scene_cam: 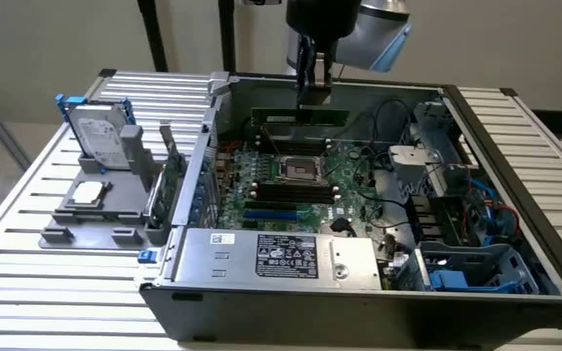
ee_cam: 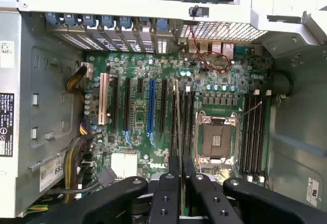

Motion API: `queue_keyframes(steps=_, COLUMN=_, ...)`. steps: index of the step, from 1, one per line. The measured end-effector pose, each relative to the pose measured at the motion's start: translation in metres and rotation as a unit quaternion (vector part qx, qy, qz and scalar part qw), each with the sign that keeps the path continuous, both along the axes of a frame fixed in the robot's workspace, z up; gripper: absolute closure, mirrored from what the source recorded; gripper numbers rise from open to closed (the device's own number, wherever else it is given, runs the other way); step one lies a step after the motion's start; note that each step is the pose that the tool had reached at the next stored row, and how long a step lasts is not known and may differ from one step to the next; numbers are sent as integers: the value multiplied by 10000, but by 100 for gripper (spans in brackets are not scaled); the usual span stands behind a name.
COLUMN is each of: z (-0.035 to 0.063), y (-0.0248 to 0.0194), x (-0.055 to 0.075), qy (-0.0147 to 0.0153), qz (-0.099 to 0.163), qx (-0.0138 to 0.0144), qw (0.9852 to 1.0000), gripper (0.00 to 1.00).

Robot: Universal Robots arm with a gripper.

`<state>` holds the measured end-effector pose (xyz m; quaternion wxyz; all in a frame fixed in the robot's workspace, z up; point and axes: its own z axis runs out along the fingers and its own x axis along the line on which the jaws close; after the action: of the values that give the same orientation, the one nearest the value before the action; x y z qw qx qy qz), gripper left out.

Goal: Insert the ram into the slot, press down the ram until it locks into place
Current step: 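Insert the ram into the slot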

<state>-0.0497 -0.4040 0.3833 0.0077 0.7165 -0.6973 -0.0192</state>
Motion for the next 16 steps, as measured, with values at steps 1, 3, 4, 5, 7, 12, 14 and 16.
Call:
queue_keyframes(steps=1, z=0, y=0, x=0, qy=0, qz=0, qx=0, qw=10000, gripper=86)
queue_keyframes(steps=3, z=0, y=0, x=0, qy=0, qz=0, qx=0, qw=10000, gripper=86)
queue_keyframes(steps=4, z=0, y=0, x=0, qy=0, qz=0, qx=0, qw=10000, gripper=86)
queue_keyframes(steps=5, z=0, y=0, x=0, qy=0, qz=0, qx=0, qw=10000, gripper=86)
queue_keyframes(steps=7, z=0, y=0, x=0, qy=0, qz=0, qx=0, qw=10000, gripper=86)
queue_keyframes(steps=12, z=0, y=0, x=0, qy=0, qz=0, qx=0, qw=10000, gripper=86)
queue_keyframes(steps=14, z=0, y=0, x=0, qy=0, qz=0, qx=0, qw=10000, gripper=86)
queue_keyframes(steps=16, z=-8, y=3, x=0, qy=-4, qz=-6, qx=-19, qw=10000, gripper=86)
